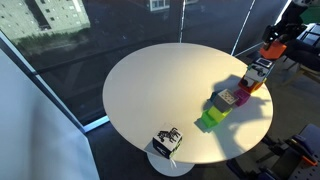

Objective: Remove the orange block from the stack and put it on top of the blue block

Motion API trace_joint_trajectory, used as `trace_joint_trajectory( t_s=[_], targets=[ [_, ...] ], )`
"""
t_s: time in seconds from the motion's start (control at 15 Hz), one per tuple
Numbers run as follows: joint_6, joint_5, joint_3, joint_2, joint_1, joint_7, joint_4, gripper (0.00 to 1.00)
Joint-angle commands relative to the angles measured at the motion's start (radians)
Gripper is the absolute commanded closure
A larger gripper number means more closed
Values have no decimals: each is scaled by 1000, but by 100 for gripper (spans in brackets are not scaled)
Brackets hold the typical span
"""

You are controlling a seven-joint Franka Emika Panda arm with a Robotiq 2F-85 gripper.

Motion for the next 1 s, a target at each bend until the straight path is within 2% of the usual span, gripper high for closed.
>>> trace_joint_trajectory(
  t_s=[0.0,0.53,0.93],
  targets=[
    [-31,-11,22,-33,15,16,-16,75],
    [-31,-19,77,-8,66,39,-42,75],
    [48,-58,113,25,99,106,-104,75]
  ],
)
